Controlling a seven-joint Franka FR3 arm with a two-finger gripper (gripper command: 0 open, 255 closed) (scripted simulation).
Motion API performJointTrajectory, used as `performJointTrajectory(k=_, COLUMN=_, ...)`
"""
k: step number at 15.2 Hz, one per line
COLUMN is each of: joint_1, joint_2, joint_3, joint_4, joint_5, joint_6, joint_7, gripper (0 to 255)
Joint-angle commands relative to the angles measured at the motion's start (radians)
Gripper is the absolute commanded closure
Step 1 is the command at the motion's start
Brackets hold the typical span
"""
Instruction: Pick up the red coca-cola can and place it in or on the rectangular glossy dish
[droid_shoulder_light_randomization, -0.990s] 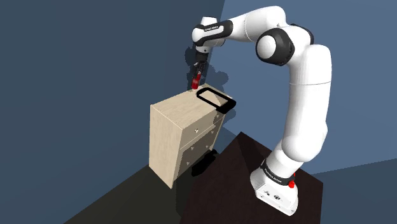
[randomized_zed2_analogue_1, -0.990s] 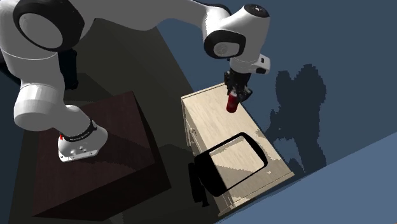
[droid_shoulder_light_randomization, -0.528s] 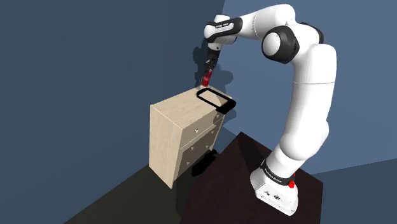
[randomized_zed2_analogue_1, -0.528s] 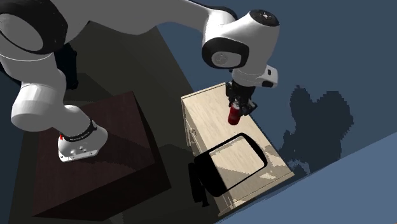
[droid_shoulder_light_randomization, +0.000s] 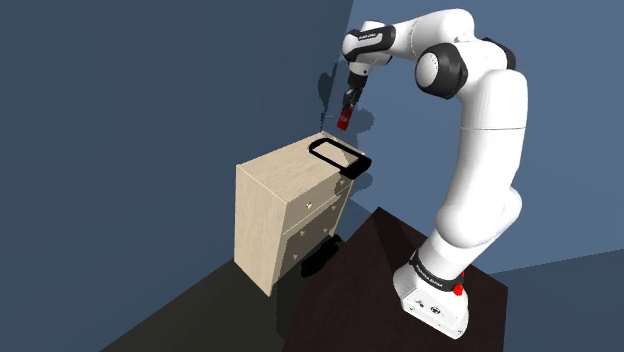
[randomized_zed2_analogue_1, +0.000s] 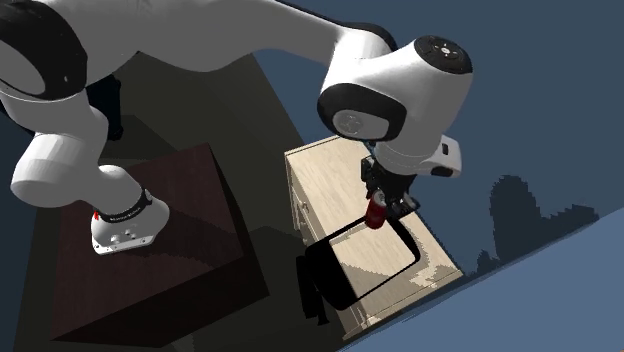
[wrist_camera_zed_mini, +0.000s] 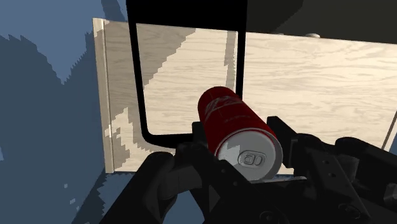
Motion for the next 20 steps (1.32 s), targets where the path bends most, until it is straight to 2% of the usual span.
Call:
performJointTrajectory(k=1, joint_1=-0.029, joint_2=0.009, joint_3=-0.008, joint_4=0.015, joint_5=0.006, joint_6=-0.007, joint_7=-0.037, gripper=255)
performJointTrajectory(k=20, joint_1=-0.032, joint_2=0.090, joint_3=0.011, joint_4=-0.123, joint_5=0.039, joint_6=0.207, joint_7=-0.059, gripper=255)
